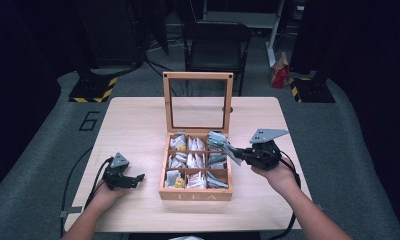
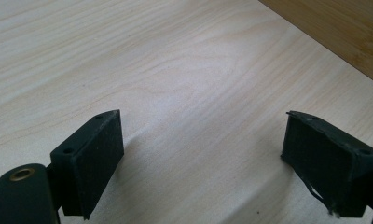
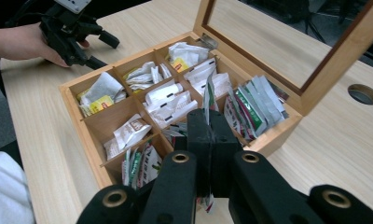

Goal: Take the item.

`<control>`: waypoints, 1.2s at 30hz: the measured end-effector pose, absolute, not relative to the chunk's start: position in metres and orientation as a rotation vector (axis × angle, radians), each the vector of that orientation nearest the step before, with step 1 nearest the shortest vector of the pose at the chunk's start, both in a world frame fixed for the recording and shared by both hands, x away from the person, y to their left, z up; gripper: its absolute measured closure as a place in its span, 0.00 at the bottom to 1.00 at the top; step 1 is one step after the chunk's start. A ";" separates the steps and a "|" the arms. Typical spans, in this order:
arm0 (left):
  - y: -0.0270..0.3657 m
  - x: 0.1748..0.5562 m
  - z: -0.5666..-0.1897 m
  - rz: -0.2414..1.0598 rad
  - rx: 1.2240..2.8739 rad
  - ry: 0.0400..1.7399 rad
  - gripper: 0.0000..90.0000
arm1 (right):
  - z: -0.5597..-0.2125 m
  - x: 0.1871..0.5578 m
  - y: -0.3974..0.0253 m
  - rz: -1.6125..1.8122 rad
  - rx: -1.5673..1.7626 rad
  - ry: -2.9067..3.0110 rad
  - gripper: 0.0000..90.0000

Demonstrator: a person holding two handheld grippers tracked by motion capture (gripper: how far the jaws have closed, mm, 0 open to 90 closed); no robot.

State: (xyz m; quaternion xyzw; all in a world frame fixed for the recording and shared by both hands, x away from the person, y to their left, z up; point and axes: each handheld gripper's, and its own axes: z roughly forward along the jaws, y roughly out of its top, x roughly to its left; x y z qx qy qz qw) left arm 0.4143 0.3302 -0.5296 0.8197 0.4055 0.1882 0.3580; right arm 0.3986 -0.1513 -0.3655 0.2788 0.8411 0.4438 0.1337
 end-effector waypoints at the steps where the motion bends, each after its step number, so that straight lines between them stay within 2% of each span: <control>1: 0.330 0.414 -0.530 0.486 2.116 1.046 0.13 | -0.365 0.399 -0.153 1.284 0.816 2.435 1.00; 36: 0.330 0.414 -0.530 0.486 2.115 1.046 0.13 | -0.374 0.415 -0.193 1.219 0.963 2.334 1.00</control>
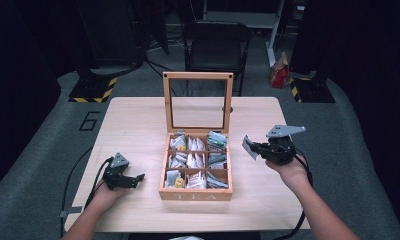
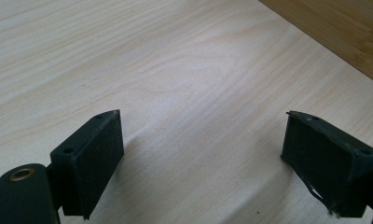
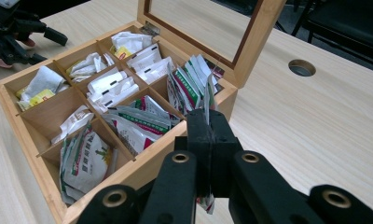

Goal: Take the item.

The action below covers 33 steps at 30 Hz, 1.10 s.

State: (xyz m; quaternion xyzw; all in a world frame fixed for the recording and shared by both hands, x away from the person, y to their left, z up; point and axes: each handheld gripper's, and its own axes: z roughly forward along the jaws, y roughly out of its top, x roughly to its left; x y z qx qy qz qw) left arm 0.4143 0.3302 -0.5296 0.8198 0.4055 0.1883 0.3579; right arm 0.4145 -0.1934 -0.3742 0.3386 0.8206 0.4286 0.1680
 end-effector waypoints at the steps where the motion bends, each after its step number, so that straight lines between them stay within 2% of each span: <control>1: 0.330 0.414 -0.530 0.486 2.115 1.046 0.13 | -0.375 0.415 -0.194 1.218 0.961 2.334 1.00; 33: 0.330 0.414 -0.530 0.486 2.116 1.046 0.13 | -0.414 0.426 -0.199 1.171 1.034 2.312 1.00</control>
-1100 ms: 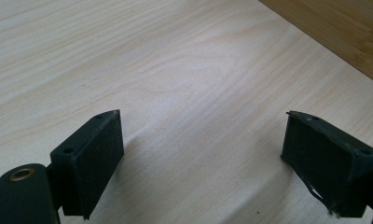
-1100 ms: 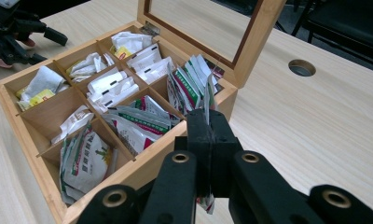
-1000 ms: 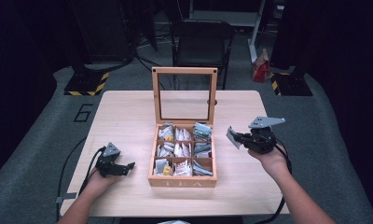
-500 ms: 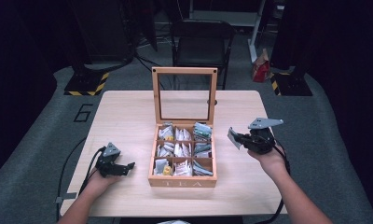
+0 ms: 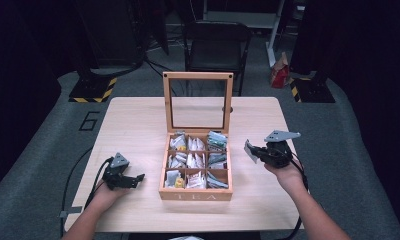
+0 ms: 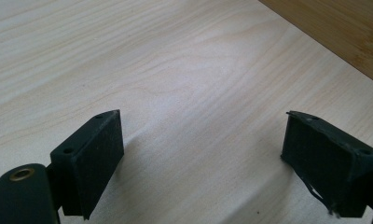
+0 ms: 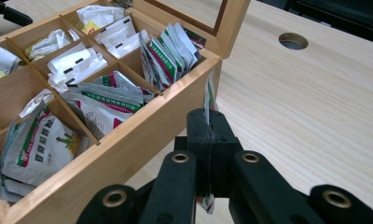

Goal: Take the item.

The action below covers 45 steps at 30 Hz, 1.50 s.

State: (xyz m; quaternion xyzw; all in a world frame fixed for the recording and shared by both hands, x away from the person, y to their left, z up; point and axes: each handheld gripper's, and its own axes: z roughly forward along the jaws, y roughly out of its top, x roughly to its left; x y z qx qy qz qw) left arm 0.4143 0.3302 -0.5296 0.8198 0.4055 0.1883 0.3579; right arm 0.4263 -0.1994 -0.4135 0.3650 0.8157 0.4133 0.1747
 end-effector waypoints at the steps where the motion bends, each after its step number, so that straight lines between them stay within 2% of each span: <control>1: 0.330 0.414 -0.530 0.486 2.115 1.047 0.13 | -0.417 0.427 -0.199 1.165 1.040 2.314 1.00; 23: 0.330 0.414 -0.529 0.488 2.118 1.044 0.13 | -0.455 0.432 -0.198 1.126 1.099 2.314 1.00; 45: 0.330 0.414 -0.530 0.488 2.116 1.045 0.13 | -0.474 0.430 -0.196 1.061 1.087 2.319 1.00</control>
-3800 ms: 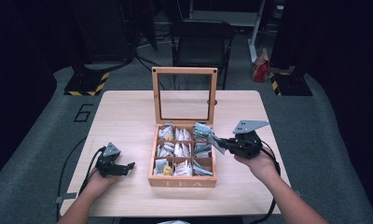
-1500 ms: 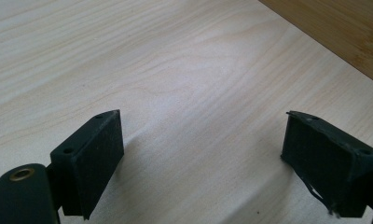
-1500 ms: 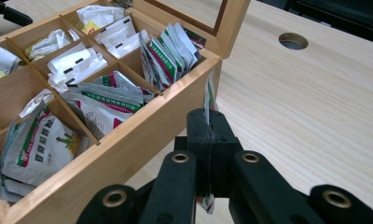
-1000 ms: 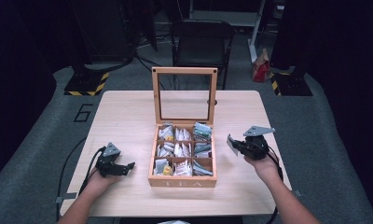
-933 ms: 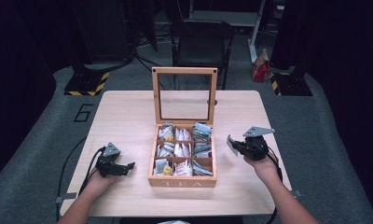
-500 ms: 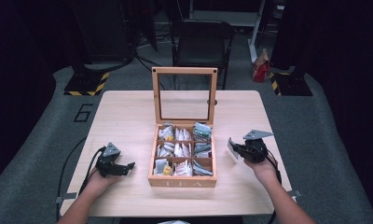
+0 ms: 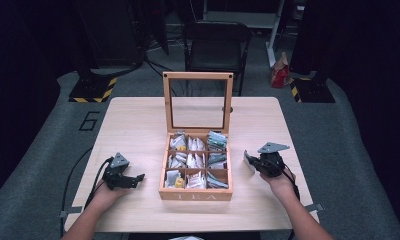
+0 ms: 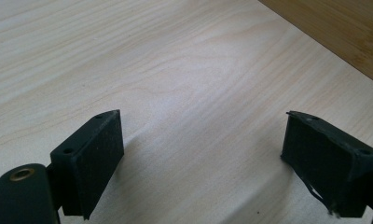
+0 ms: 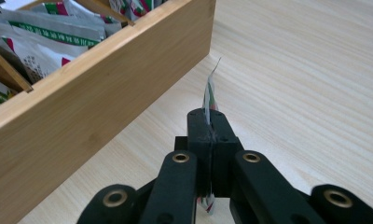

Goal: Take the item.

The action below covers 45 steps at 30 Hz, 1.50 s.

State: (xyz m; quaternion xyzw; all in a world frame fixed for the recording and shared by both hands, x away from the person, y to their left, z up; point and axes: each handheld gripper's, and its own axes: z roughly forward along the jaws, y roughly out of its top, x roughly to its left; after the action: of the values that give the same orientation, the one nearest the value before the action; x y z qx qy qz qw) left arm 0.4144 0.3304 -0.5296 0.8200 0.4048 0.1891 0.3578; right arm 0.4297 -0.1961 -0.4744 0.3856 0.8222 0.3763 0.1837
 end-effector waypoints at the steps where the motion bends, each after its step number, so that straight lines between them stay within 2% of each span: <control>1: 0.330 0.414 -0.530 0.486 2.115 1.046 0.13 | -0.474 0.430 -0.196 1.061 1.087 2.319 1.00; 17: 0.330 0.414 -0.530 0.486 2.115 1.047 0.13 | -0.484 0.425 -0.186 1.072 1.098 2.351 0.98; 29: 0.330 0.414 -0.530 0.488 2.116 1.045 0.13 | -0.495 0.419 -0.180 1.067 1.095 2.373 0.93; 31: 0.330 0.414 -0.529 0.488 2.117 1.045 0.13 | -0.495 0.418 -0.180 1.066 1.098 2.373 0.90; 32: 0.330 0.414 -0.530 0.488 2.117 1.044 0.13 | -0.495 0.418 -0.180 1.071 1.106 2.367 0.82; 33: 0.330 0.414 -0.530 0.488 2.117 1.044 0.13 | -0.495 0.418 -0.180 1.071 1.106 2.367 0.82; 39: 0.330 0.414 -0.530 0.488 2.117 1.044 0.13 | -0.491 0.418 -0.181 1.123 1.145 2.349 0.61; 45: 0.330 0.414 -0.530 0.488 2.116 1.044 0.13 | -0.483 0.415 -0.179 1.147 1.130 2.342 0.56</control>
State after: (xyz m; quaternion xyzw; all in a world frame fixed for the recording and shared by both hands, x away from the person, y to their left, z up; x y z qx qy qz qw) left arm 0.4144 0.3304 -0.5295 0.8201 0.4046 0.1892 0.3577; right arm 0.4149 -0.1791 -0.4834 0.3931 0.8148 0.3990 0.1494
